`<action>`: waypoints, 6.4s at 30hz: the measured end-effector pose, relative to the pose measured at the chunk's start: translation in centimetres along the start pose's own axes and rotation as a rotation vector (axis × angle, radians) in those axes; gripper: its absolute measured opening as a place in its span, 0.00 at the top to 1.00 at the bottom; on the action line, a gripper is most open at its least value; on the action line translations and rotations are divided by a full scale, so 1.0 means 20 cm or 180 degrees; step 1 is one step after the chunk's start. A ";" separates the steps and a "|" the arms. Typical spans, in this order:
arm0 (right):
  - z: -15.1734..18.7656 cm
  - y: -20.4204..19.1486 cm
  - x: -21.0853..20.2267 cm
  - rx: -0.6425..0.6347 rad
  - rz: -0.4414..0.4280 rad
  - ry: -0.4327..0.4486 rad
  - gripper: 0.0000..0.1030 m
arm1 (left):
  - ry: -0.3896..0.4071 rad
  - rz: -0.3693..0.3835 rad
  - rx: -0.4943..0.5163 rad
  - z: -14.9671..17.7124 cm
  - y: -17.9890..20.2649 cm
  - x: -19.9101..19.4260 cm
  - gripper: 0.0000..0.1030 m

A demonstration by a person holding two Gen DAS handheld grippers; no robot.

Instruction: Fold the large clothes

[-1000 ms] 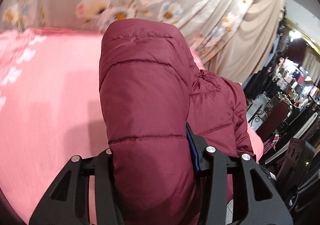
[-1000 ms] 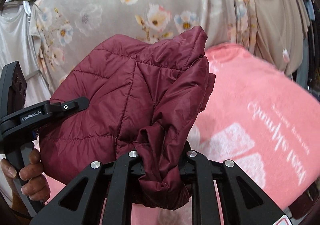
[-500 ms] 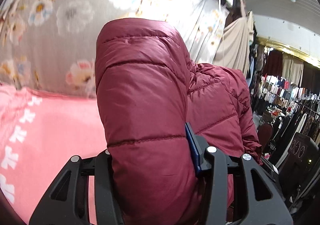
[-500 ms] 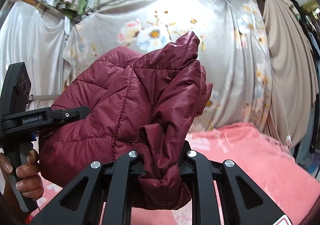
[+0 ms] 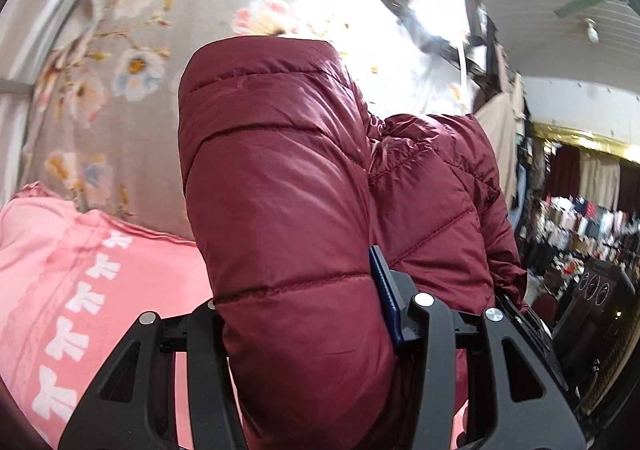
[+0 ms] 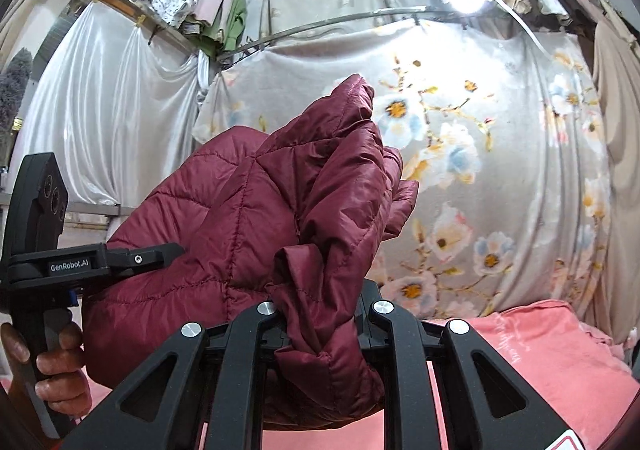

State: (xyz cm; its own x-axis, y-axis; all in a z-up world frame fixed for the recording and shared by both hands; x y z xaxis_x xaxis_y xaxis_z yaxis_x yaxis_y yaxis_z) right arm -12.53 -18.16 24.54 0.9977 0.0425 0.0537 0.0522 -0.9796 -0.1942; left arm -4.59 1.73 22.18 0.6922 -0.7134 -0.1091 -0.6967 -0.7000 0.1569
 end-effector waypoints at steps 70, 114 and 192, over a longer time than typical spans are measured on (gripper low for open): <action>1.43 0.44 1.06 0.1057 0.0608 -0.2396 0.54 | -0.1685 -0.0758 -0.0699 1.15 -1.18 0.92 0.29; 1.63 0.27 1.14 0.0463 0.0875 -0.2753 1.00 | -0.2298 -0.1667 -0.0059 1.28 -1.06 0.74 0.27; 1.47 0.27 0.56 0.0405 0.1238 -0.2259 0.47 | -0.2018 -0.2122 0.0122 1.31 -0.61 0.58 0.19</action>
State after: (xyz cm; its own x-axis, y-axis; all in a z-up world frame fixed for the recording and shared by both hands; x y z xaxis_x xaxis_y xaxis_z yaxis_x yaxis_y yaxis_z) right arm 0.16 -17.10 -4.78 0.7340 -0.1395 -0.6647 -0.3412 -0.9220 -0.1832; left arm 7.09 1.12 -6.77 0.7279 -0.0383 -0.6846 -0.2040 -0.9653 -0.1630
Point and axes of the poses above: each gripper's, at about its wrist camera, not at the fingertips, and x roughly the way its jaws point, y to its right, z to its underside, the point moved 1 cm from there along x, roughly the way its jaws point, and after that the axes turned 10 degrees about x, right-handed, at the moved point
